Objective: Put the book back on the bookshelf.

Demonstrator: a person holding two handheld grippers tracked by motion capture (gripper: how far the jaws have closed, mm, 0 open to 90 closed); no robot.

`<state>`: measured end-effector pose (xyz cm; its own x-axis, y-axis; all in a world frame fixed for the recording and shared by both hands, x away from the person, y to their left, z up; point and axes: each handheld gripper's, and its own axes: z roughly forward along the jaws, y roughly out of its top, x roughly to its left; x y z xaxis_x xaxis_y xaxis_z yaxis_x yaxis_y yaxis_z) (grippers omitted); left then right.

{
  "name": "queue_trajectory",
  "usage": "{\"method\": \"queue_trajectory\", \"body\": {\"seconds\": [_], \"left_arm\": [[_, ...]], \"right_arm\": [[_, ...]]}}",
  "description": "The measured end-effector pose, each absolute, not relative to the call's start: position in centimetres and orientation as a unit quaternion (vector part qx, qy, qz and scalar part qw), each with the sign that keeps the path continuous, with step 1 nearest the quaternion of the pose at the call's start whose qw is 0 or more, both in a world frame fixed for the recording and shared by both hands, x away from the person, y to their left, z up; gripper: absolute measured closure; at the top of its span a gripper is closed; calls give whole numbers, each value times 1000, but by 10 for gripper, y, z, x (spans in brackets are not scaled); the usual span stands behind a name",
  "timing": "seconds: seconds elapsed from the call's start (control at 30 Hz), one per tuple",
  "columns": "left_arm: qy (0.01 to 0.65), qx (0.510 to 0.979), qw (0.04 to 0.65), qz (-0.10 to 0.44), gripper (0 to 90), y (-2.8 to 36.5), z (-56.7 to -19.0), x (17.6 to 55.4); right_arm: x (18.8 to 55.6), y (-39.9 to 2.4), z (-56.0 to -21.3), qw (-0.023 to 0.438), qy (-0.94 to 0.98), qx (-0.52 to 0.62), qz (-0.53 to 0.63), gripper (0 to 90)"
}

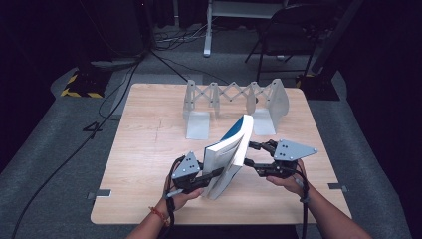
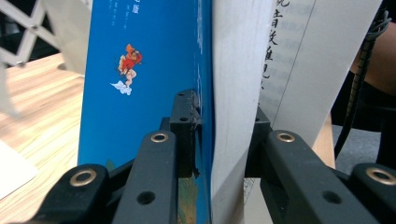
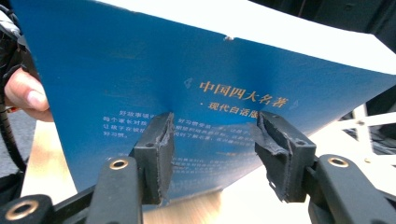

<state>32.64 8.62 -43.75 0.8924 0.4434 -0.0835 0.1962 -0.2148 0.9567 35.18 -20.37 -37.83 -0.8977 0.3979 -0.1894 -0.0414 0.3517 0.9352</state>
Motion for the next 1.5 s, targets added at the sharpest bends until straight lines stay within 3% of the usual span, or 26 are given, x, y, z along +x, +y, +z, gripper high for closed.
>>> {"method": "queue_trajectory", "body": {"seconds": [0.5, 0.8, 1.0, 1.07, 1.17, 1.33, 1.5], "left_arm": [[178, 775, 599, 91, 689, 64, -437, 339], [166, 801, 565, 108, 559, 81, -429, 323], [178, 814, 541, 116, 382, 85, -430, 312], [184, 819, 532, 113, 273, 84, -432, 309], [185, 826, 517, 126, 214, 73, -437, 301], [217, 818, 507, 162, 146, 47, -442, 294], [247, 801, 508, 198, 206, 39, -443, 295]], "right_arm": [[337, -227, -370, 230, 786, 132, 558, 474], [332, -212, -374, 229, 796, 120, 547, 471], [330, -204, -375, 226, 802, 112, 542, 472], [331, -203, -376, 225, 802, 113, 542, 471], [331, -198, -380, 220, 808, 108, 536, 470], [333, -190, -387, 217, 813, 110, 529, 461], [336, -189, -388, 220, 812, 115, 528, 446]]}}
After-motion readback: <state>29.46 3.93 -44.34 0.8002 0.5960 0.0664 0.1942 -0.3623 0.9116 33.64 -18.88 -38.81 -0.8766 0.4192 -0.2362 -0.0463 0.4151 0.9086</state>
